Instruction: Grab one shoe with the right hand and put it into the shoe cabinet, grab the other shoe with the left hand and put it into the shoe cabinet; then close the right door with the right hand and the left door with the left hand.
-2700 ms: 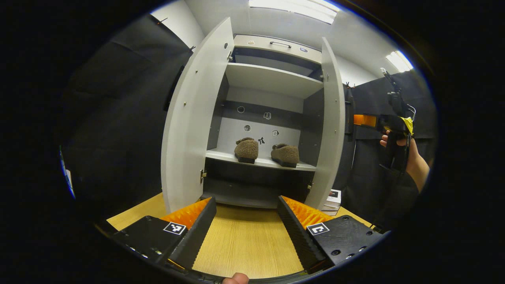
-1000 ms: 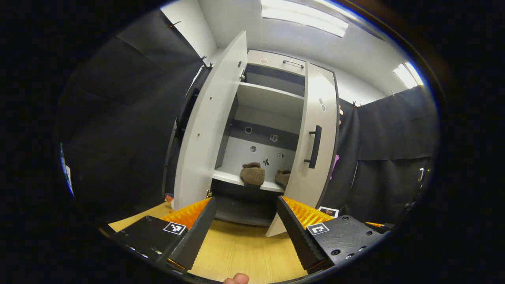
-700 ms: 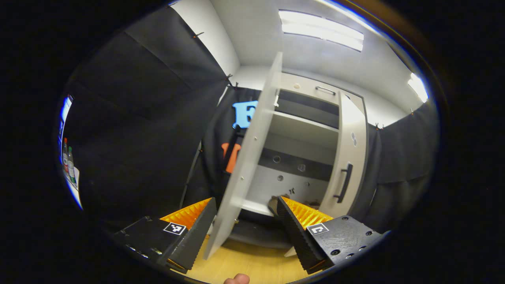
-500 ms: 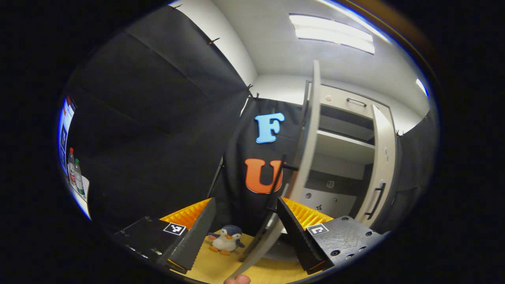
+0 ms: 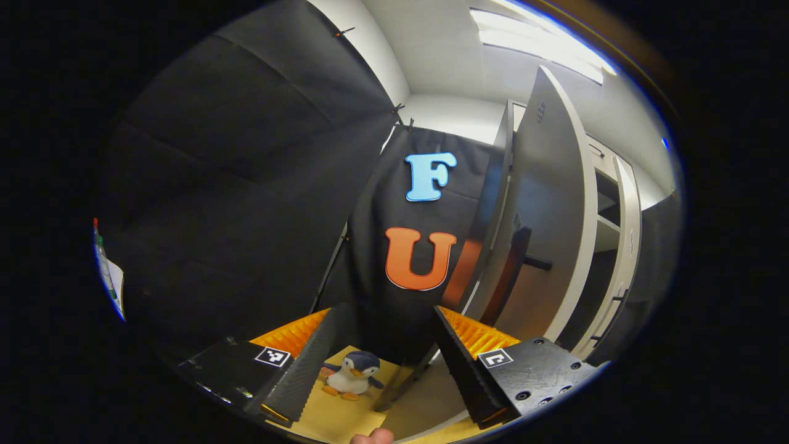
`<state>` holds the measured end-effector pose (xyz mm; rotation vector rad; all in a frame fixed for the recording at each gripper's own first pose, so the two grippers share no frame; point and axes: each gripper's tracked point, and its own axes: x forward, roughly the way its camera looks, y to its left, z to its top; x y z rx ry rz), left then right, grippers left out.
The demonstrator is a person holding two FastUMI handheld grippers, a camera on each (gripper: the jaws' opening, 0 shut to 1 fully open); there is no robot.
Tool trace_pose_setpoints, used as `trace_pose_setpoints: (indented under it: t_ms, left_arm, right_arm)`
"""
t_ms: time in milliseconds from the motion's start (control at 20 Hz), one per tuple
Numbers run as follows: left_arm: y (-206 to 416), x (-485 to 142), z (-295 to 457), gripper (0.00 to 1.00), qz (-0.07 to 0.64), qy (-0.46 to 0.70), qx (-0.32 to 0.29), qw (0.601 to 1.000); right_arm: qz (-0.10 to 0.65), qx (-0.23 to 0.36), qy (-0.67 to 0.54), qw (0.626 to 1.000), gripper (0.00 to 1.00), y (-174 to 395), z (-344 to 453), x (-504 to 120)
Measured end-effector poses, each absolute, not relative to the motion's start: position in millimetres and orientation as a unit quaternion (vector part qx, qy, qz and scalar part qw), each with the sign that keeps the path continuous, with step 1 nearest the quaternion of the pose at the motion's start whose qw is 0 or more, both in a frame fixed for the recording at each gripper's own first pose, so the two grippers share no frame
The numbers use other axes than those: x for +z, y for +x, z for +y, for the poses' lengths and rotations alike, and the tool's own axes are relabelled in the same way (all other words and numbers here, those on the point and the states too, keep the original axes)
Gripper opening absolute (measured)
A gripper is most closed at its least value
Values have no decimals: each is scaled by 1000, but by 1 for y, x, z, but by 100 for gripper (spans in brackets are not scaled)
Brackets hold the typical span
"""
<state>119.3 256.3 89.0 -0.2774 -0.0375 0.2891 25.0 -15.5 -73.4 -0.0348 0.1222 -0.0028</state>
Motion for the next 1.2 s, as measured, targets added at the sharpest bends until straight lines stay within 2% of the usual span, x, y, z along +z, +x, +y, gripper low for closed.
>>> trace_pose_setpoints:
  t_ms: [250, 500, 1050, 1200]
  left_arm:
    - [113, 98, 230, 94, -31, -98, 169, 980]
    - [121, 90, 184, 94, -21, -128, 101, 986]
    - [149, 70, 69, 94, 4, -144, -15, 989]
    - [134, 72, 69, 94, -8, -125, -7, 992]
  right_arm:
    - [43, -6, -10, 999, 98, 32, -18, -60]
    - [51, -10, -13, 999, 98, 29, -26, -65]
    - [48, -62, 1, 997, 98, 11, -71, -65]
    - [52, -68, 7, 996, 98, 7, -72, -68]
